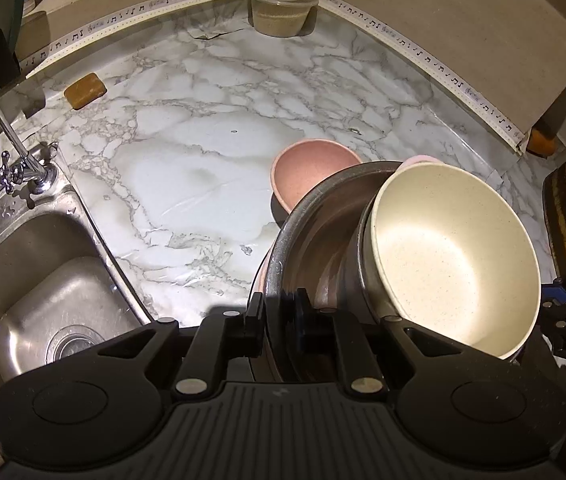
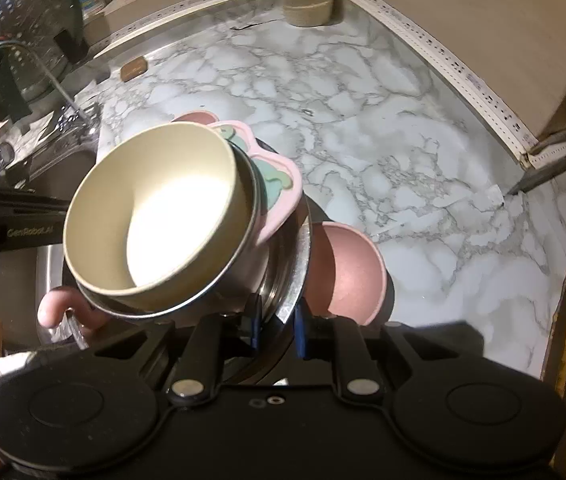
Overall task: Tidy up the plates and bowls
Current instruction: 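Carry the steel pot with both grippers over the pink bear plate, then lower the steel pot onto the pink bear plate and open both grippers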
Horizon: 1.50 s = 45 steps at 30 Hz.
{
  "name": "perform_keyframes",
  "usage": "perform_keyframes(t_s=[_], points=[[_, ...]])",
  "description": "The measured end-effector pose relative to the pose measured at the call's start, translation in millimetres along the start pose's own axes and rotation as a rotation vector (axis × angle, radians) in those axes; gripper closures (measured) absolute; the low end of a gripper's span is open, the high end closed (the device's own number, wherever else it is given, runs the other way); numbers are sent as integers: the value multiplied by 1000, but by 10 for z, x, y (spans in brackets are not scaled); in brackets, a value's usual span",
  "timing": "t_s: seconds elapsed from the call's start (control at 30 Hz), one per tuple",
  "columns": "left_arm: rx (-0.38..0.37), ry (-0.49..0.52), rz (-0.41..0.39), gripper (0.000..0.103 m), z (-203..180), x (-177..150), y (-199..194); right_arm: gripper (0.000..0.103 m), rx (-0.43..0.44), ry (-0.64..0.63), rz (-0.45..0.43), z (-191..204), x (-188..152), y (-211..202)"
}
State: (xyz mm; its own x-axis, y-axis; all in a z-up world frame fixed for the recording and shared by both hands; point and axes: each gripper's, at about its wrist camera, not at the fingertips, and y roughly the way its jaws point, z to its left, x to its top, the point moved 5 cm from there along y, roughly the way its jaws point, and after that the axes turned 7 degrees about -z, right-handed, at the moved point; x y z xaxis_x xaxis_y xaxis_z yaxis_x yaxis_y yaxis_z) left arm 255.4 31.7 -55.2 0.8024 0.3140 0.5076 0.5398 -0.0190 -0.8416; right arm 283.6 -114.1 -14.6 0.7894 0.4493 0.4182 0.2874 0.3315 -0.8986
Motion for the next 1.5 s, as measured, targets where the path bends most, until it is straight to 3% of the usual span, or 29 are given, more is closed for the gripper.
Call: perform_keyframes(t_s=[0.5,0.7,0.77,0.9,1.0,1.2,1.5], points=[[-35,-17,20,89,44,-32,-10,76,31,57,14,-76,0,32],[-29,-55,14,84,49,-45,-39,60,38,72,-1,-132,-6,-11],[-19,-56,8,79,36,-47,-74,60,51,66,-9,-136,-5,-41],[-4,-55,-21,64,22,-55,-175,58,69,40,-22,-125,4,-89],[4,-53,-61,59,7,-32,-275,56,83,27,-31,-120,10,-127],[-8,-13,-160,56,-33,-4,-539,50,73,20,-86,-58,-4,-306],[-124,110,-284,55,-128,-193,-900,37,-1,48,-237,227,-230,-678]])
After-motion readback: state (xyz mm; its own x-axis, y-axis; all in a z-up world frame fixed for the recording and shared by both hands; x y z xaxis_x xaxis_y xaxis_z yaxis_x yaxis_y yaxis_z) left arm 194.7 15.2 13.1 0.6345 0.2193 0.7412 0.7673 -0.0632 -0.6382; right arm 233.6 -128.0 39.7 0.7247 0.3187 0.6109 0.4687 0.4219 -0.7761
